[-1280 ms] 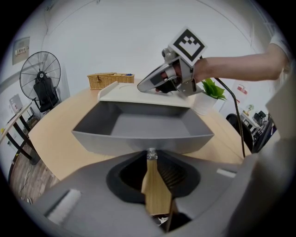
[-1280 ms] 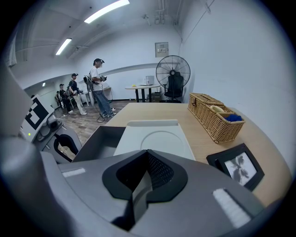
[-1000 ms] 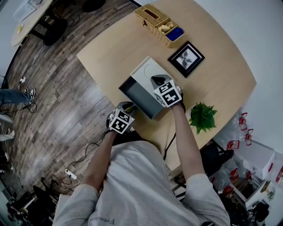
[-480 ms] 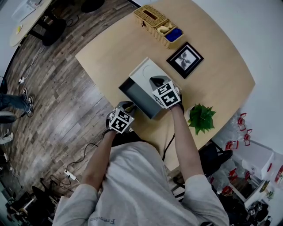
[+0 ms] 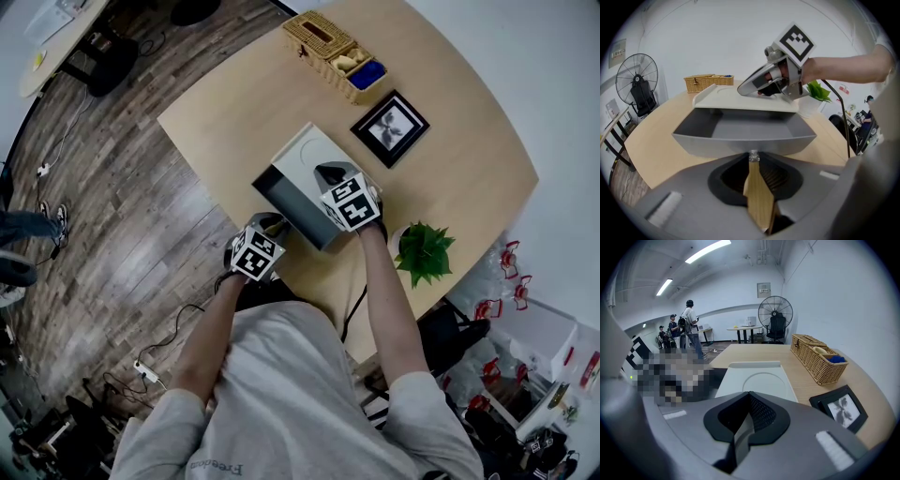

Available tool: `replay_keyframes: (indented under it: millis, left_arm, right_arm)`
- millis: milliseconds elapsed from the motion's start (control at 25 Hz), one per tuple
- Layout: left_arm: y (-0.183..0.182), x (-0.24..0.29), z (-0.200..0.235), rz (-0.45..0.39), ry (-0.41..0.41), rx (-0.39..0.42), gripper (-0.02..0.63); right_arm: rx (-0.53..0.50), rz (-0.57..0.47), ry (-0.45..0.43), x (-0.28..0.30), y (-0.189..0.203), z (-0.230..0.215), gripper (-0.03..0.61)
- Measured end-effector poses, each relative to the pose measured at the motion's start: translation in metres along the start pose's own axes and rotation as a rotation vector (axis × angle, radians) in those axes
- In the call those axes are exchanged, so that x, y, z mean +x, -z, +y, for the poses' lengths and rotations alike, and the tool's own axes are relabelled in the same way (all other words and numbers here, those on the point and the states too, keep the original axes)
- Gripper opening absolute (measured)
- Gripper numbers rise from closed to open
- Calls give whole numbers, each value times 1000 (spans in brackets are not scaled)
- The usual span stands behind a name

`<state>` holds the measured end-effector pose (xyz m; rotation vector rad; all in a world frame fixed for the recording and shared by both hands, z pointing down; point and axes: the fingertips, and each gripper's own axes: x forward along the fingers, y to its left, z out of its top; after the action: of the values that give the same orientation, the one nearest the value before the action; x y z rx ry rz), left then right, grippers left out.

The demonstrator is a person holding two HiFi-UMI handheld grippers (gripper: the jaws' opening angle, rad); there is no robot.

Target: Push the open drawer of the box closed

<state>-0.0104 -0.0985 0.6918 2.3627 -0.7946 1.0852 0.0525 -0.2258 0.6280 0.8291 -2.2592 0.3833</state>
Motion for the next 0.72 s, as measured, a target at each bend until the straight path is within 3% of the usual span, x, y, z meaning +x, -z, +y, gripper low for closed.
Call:
replay_keyframes:
  millis: [720]
  left_arm:
    - [-10,8,1,4,9,15,124]
  right_arm:
    - [1,-23,-3,0,-6,2,2]
